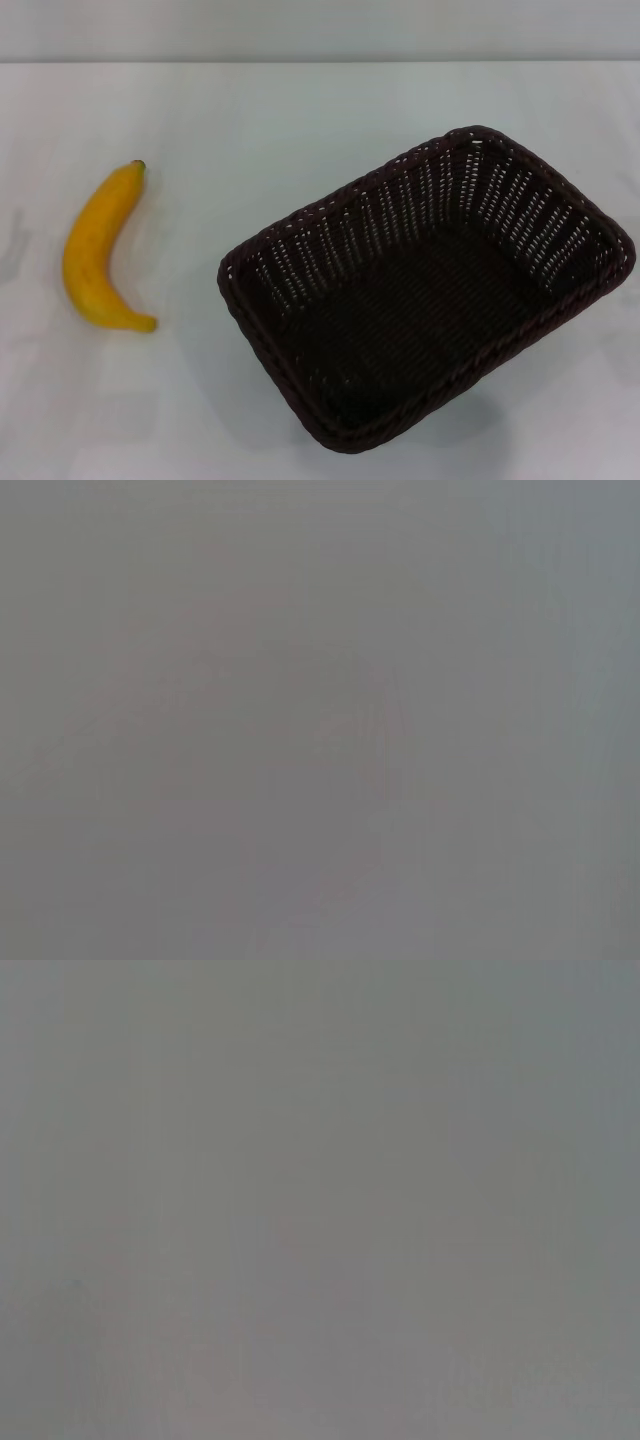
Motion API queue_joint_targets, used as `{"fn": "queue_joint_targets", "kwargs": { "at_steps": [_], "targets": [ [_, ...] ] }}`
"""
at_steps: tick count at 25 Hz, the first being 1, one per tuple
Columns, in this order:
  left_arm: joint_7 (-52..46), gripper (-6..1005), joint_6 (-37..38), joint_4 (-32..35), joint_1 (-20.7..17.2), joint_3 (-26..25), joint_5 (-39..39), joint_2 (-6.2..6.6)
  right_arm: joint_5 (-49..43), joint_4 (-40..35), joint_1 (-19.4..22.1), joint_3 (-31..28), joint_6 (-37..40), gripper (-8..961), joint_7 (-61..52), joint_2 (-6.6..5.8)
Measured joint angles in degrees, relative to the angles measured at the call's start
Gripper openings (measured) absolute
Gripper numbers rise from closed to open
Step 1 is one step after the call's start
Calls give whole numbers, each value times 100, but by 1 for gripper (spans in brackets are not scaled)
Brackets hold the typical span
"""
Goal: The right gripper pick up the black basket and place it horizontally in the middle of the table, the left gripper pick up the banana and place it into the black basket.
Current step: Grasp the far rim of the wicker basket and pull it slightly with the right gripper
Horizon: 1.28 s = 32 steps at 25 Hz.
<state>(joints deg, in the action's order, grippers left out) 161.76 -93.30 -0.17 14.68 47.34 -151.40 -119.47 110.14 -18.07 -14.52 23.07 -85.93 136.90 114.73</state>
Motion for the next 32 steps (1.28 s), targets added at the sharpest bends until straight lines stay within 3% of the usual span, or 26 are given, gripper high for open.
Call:
{"fn": "queue_joint_targets", "kwargs": {
  "at_steps": [7, 13, 18, 25, 32],
  "targets": [
    [-1, 880, -55, 45, 14, -1, 94, 12, -118, -117, 9, 18, -75, 783, -195, 6],
    [-26, 880, -63, 53, -29, -51, -11, 12, -579, -746, -39, 20, -50, 783, -1132, -18],
    [-64, 880, -51, 54, 21, -59, -198, 19, -1350, -1929, -112, 269, -48, 782, -2565, -14],
    [-100, 879, -12, 54, 32, -59, -227, 16, -2649, -4285, -378, 1000, -62, 778, -5270, -74],
    [-106, 879, 7, 52, -12, -59, -238, 15, -4559, -6017, -1088, 1697, -154, 765, -7714, -168]
  ]
}}
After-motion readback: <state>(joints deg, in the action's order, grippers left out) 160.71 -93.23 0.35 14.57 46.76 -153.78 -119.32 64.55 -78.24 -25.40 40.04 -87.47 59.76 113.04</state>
